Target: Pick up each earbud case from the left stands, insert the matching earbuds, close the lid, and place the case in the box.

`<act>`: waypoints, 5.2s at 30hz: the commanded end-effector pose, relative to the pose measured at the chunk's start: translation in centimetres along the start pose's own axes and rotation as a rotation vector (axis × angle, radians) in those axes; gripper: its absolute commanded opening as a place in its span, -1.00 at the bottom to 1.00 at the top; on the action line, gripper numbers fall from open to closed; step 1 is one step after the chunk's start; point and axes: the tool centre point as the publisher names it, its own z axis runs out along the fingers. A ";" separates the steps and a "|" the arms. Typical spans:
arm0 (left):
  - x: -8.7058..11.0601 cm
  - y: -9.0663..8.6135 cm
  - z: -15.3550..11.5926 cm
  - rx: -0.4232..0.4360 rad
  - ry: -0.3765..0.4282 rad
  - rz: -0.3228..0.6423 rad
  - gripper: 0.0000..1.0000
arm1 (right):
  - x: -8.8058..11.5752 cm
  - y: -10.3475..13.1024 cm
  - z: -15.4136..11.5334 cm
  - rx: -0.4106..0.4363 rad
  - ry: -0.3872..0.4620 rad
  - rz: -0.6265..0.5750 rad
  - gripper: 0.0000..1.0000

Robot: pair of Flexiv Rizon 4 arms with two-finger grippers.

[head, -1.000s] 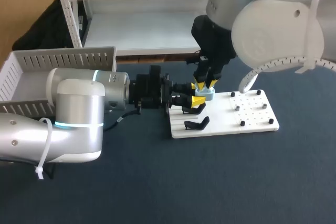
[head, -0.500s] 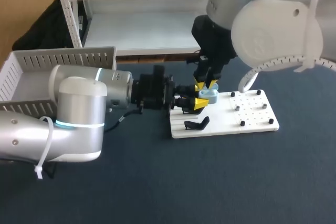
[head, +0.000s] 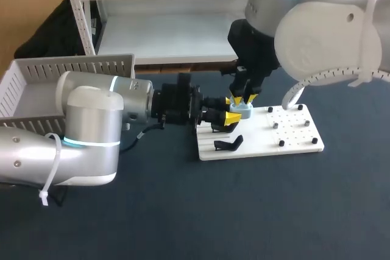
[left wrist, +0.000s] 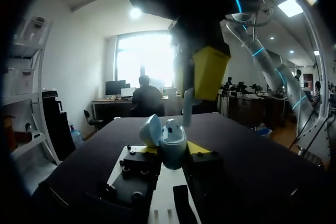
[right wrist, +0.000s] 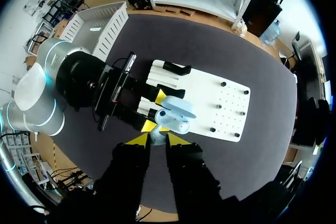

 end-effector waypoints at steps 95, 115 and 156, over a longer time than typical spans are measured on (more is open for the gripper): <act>0.0 -0.2 0.0 -0.006 -0.001 0.001 -1.00 | -4.5 -7.7 3.2 0.076 0.056 0.284 1.00; -0.1 0.0 -0.5 -0.021 -0.003 0.002 -1.00 | -0.9 -6.6 -1.0 -0.003 -0.091 0.250 1.00; 3.6 12.2 -34.9 -0.834 0.284 -0.268 -1.00 | -0.4 -7.2 -3.6 -0.069 -0.201 0.256 1.00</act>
